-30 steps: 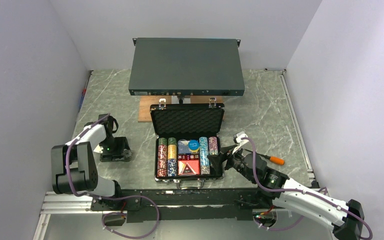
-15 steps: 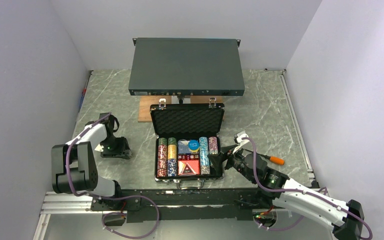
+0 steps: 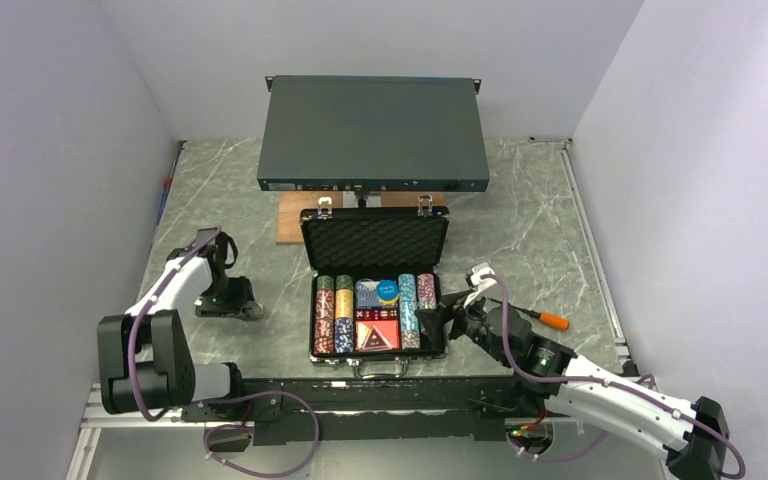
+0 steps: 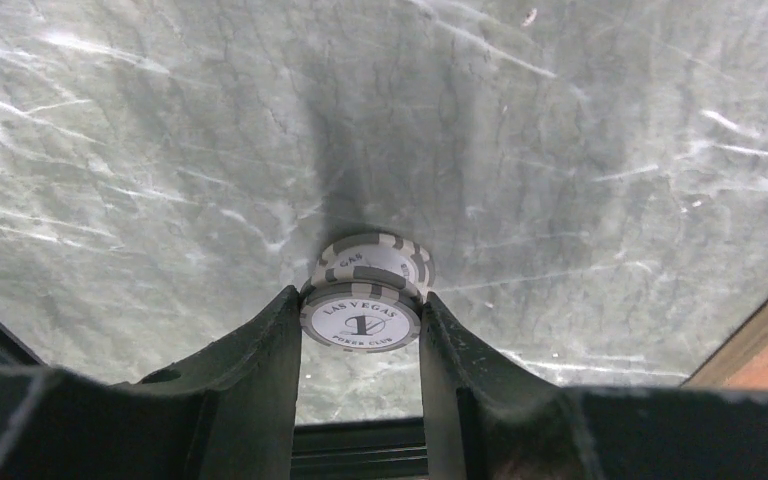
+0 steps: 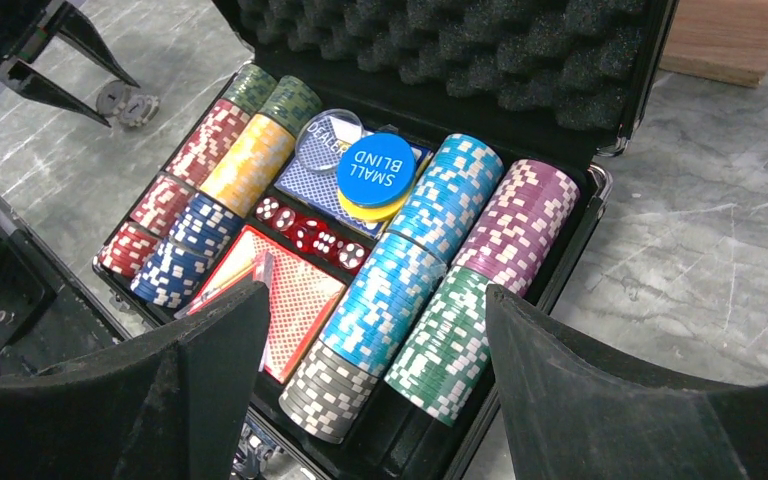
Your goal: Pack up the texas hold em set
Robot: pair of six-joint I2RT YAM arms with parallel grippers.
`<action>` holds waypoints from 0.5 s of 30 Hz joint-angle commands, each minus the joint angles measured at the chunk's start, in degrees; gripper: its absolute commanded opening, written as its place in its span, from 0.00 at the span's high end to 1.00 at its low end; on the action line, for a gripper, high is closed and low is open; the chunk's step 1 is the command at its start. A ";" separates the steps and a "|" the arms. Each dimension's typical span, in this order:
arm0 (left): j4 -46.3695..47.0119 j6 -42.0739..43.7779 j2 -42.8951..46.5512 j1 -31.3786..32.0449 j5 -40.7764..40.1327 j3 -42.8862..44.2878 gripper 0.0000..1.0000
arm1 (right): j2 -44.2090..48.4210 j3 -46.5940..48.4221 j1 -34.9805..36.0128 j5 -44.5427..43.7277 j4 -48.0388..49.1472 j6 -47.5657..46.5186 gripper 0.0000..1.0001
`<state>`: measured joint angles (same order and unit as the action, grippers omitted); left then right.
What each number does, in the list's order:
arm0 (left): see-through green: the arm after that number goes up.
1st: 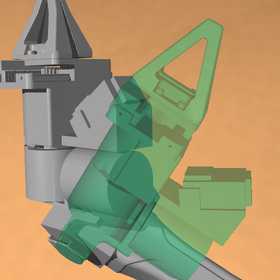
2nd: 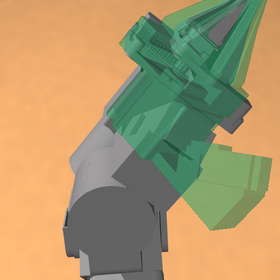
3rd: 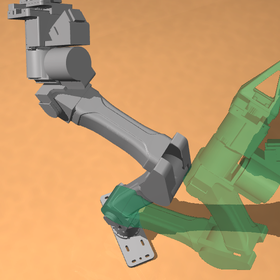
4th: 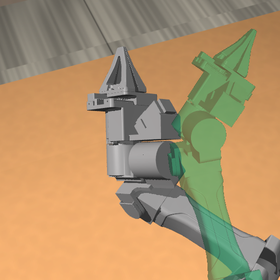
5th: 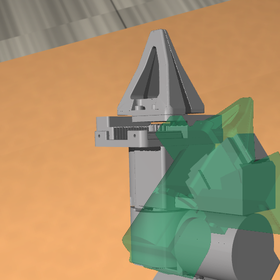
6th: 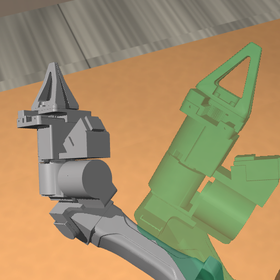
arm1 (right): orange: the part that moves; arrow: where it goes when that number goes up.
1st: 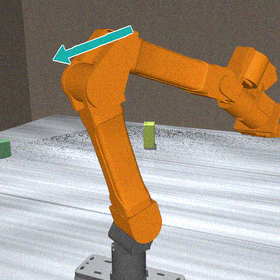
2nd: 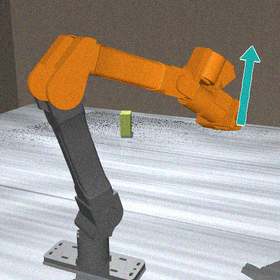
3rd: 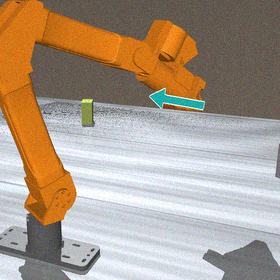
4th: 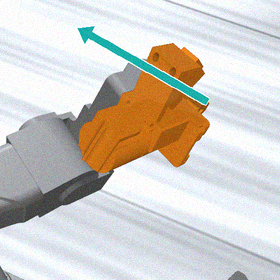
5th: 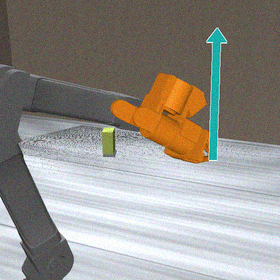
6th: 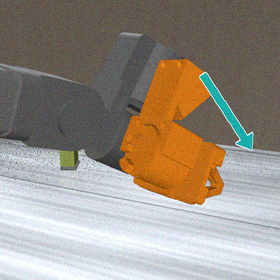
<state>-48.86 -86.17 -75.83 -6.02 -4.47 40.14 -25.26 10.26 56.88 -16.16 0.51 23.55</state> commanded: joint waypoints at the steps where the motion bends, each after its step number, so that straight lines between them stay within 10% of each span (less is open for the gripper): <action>1: -4.22 -0.92 4.15 0.06 -1.22 1.45 1.00 | -0.38 1.07 0.26 -1.00 2.48 -0.26 0.19; 15: 4.71 14.90 11.70 9.89 3.94 3.16 1.00 | -3.48 2.08 0.27 -0.79 2.52 -0.09 0.19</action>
<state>-48.95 -79.15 -67.09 -2.87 -2.55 40.21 -27.92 10.26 56.88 -16.23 0.54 23.55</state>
